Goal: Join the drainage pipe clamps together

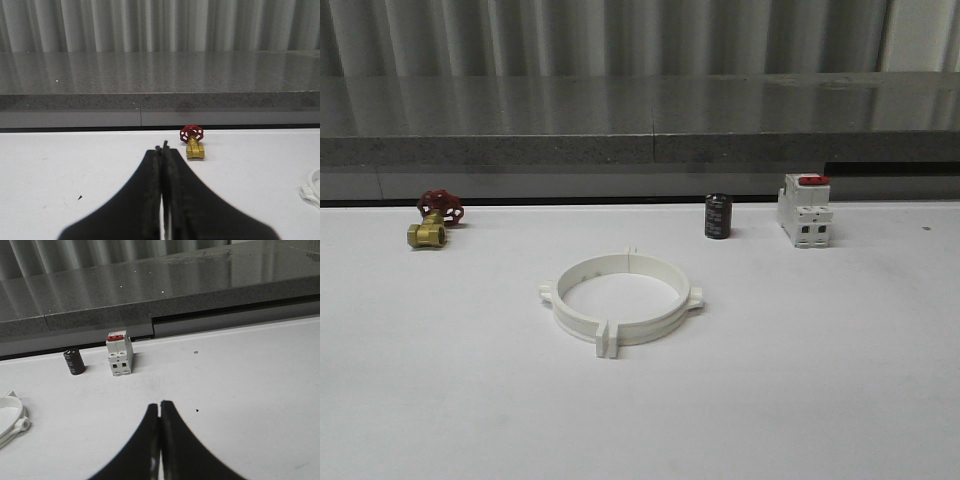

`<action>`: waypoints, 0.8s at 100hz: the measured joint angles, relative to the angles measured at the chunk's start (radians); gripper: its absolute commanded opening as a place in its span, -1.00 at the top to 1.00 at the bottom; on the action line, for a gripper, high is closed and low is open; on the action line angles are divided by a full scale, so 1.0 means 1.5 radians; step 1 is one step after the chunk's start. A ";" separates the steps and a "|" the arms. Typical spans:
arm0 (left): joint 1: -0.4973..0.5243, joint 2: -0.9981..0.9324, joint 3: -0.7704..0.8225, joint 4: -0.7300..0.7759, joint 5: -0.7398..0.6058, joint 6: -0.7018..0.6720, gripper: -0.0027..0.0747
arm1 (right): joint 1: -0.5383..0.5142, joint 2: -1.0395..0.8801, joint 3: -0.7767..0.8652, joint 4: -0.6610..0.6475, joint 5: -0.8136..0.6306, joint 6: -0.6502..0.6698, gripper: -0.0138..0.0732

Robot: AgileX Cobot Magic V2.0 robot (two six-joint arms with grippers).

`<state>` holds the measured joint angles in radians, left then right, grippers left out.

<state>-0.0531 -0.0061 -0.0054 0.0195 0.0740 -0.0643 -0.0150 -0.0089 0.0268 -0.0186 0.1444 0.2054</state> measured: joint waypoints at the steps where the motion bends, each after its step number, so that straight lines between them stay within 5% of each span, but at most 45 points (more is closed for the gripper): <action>1: 0.001 0.000 0.000 0.000 0.000 0.000 0.98 | 0.000 0.000 0.000 0.000 0.000 0.000 0.84; 80: 0.008 0.000 0.000 0.000 -0.001 0.000 0.98 | 0.000 0.000 0.000 0.000 0.000 0.001 0.84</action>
<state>-0.0408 -0.0061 -0.0054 0.0195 0.0722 -0.0648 -0.0150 -0.0089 0.0268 -0.0186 0.1444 0.2072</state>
